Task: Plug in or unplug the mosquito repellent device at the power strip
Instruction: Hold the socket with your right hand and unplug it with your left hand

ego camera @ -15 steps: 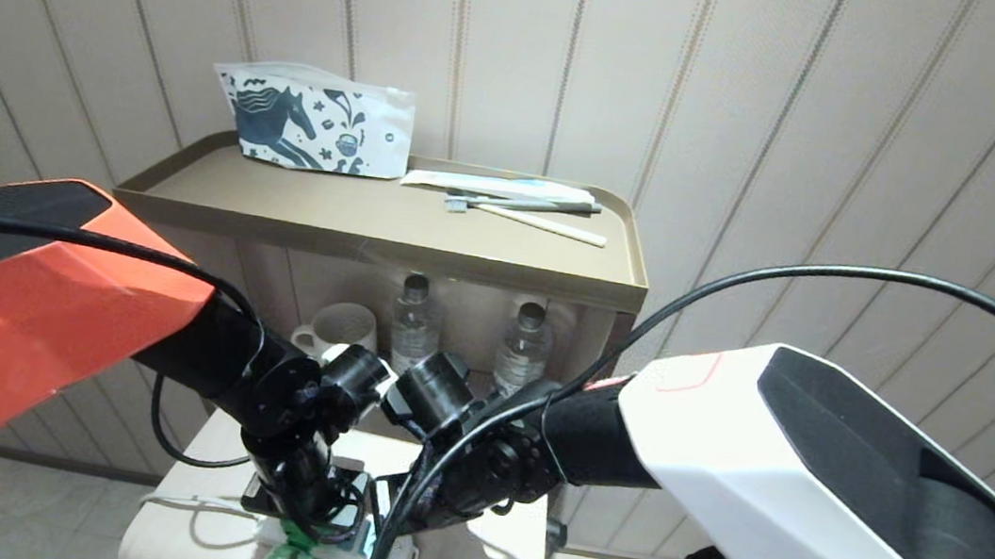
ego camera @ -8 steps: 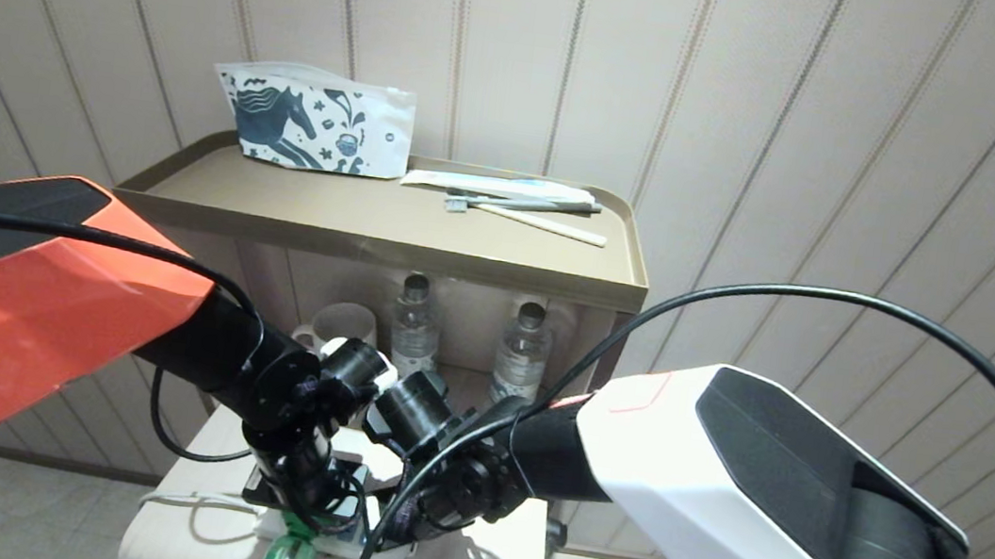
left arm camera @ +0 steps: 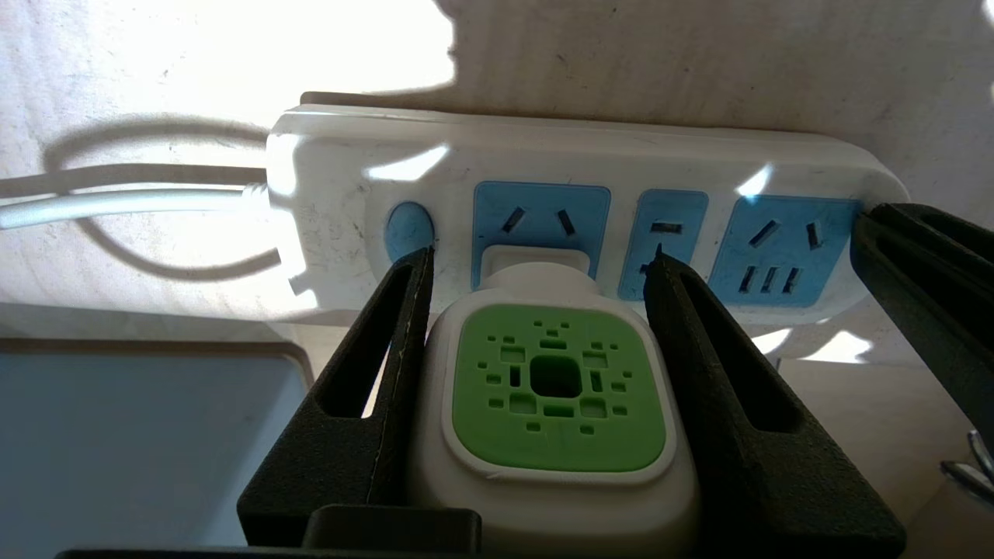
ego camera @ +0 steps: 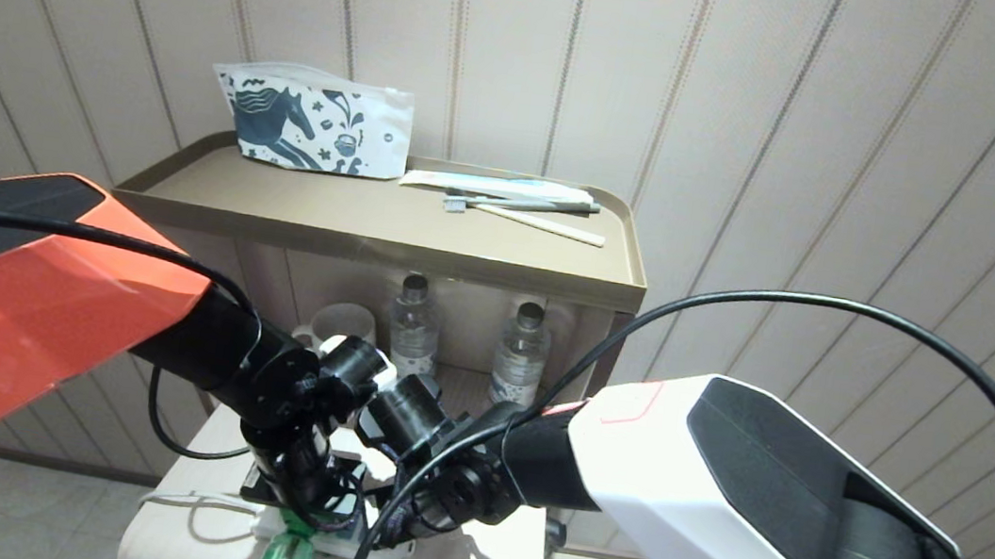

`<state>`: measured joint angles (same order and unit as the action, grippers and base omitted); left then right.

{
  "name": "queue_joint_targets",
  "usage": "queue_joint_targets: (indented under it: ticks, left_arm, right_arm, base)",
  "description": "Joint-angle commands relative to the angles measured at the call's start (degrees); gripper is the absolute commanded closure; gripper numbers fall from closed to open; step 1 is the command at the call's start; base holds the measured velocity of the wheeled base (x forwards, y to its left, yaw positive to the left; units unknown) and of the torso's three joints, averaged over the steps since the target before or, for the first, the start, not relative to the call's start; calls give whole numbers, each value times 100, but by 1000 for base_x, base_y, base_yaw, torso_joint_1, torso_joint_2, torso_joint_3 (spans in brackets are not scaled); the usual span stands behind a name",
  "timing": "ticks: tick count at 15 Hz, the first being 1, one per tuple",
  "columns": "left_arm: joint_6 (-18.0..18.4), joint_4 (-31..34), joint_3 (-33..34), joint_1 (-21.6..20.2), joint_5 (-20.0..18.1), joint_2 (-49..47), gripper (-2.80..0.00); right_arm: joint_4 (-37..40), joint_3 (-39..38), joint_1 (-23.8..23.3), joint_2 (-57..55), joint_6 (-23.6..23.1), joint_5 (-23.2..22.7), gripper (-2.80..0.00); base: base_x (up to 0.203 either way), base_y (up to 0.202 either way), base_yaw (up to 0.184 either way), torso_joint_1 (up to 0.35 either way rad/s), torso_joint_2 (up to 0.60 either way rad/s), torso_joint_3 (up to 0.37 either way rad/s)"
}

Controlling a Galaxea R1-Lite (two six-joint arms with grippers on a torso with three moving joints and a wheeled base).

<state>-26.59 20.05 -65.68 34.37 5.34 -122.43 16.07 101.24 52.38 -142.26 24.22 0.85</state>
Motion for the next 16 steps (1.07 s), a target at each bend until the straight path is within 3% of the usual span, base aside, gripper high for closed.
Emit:
queue_joint_targets:
  ticks: [1, 16]
  left_arm:
    - [-39, -10, -41, -9, 11, 70, 0]
    - [-57, -10, -6, -378, 46, 360, 0]
  right_arm:
    - [28, -8, -18, -21, 12, 25, 0]
    - [28, 89, -35, -179, 12, 38, 0]
  base:
    - [0, 0, 0, 0, 0, 0]
    - [0, 0, 0, 0, 0, 0]
